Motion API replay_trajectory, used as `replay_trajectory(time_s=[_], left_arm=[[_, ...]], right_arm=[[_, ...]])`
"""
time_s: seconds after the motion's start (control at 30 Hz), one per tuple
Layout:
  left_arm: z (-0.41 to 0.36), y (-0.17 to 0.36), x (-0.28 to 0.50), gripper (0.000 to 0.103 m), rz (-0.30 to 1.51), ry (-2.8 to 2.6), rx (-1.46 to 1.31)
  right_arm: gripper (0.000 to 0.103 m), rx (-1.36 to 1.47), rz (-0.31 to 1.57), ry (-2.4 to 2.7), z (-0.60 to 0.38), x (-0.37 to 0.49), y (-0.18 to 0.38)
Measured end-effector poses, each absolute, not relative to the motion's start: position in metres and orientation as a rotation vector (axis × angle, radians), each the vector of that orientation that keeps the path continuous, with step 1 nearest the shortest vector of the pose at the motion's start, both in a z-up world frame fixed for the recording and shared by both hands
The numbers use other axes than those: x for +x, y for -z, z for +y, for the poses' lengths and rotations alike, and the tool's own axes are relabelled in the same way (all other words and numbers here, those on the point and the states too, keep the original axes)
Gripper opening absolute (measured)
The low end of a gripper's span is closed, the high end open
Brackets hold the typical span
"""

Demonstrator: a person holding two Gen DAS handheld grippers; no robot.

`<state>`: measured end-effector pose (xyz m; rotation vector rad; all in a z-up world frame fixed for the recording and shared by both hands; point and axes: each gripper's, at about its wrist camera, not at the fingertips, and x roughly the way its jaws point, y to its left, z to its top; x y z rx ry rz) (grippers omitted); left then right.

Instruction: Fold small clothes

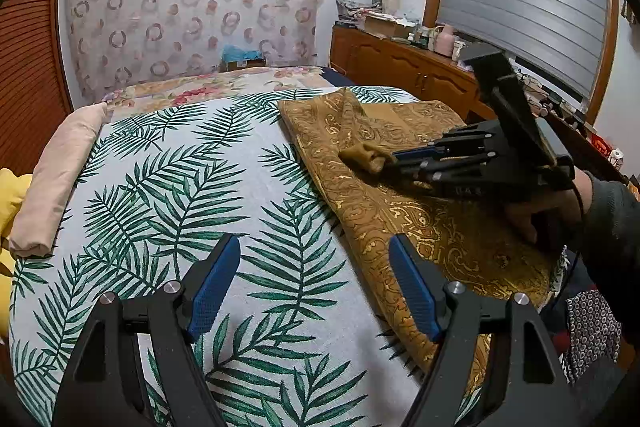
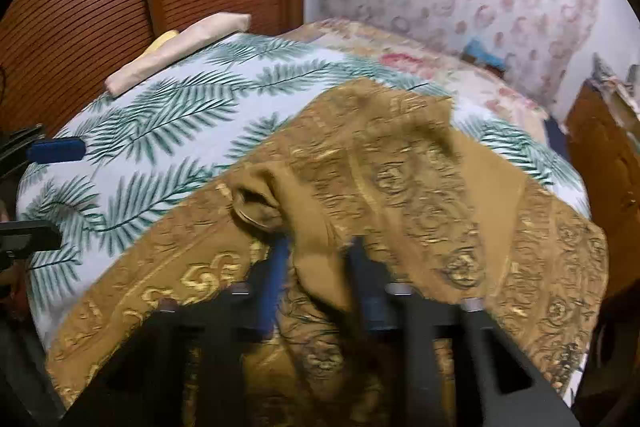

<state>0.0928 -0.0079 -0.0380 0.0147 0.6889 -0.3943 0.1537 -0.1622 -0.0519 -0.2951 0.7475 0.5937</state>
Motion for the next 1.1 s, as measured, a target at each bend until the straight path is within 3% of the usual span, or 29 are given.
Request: replay_trajectory(time_s=[0.07,0.37,0.93,1.1], left_arm=[[-0.008,0.038,0.093,0.078,0.693,0.393,0.015],[-0.014,0.039,0.093,0.078,0.7,0.405,0.018],[-0.022,0.045,0.093,0.078,0.722,0.426,0.024],[-0.024,0.046,0.092,0.078,0.725,0.43,0.021]], right_arm=[[0.005,-0.276,0.716,-0.571,-0.168,0.152,0.046],[0.004,-0.209,0.586,-0.376,-0.232,0.157,-0.002],[0.004,-0.135,0.713,-0.082,-0.266,0.217,0.007],[0.021,-0.112,0.706,-0.064,-0.268,0.217,-0.007]])
